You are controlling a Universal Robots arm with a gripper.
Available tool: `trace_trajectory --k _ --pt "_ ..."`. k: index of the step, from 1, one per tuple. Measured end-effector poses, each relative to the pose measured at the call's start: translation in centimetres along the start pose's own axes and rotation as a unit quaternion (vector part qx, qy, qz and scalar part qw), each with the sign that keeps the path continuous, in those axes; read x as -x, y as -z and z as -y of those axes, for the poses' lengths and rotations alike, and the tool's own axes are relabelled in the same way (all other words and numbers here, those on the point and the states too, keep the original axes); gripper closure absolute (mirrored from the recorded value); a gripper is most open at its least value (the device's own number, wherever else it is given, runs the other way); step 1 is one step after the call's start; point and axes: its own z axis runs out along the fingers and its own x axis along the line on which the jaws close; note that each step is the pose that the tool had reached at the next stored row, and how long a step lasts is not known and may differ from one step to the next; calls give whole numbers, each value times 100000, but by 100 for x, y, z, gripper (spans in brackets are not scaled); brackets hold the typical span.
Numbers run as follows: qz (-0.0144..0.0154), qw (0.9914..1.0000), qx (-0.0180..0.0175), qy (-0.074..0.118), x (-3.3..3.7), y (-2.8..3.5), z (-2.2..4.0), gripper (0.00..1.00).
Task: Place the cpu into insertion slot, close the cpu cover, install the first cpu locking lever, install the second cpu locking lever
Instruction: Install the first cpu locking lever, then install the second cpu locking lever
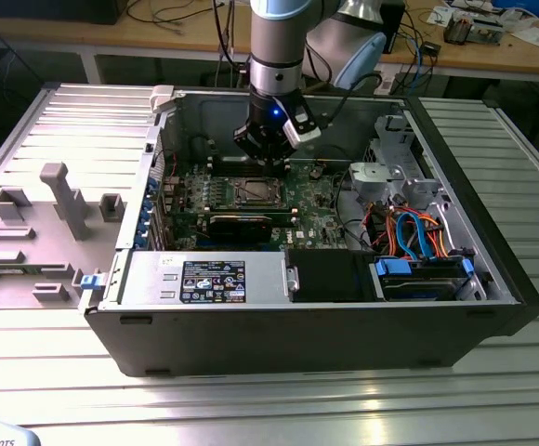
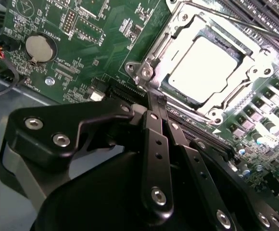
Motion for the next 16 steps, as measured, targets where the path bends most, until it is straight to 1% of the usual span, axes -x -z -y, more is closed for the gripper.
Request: trace_trajectory --k 1,2,6,16 --pt "1 100000 -3 4 -1 -1 29 89" --pt "9 100000 5 3 -1 -1 35 89" --pt "8 100000 2 -1 -2 -1 50 89" --pt "4 100000 1 0 -2 0 62 89"
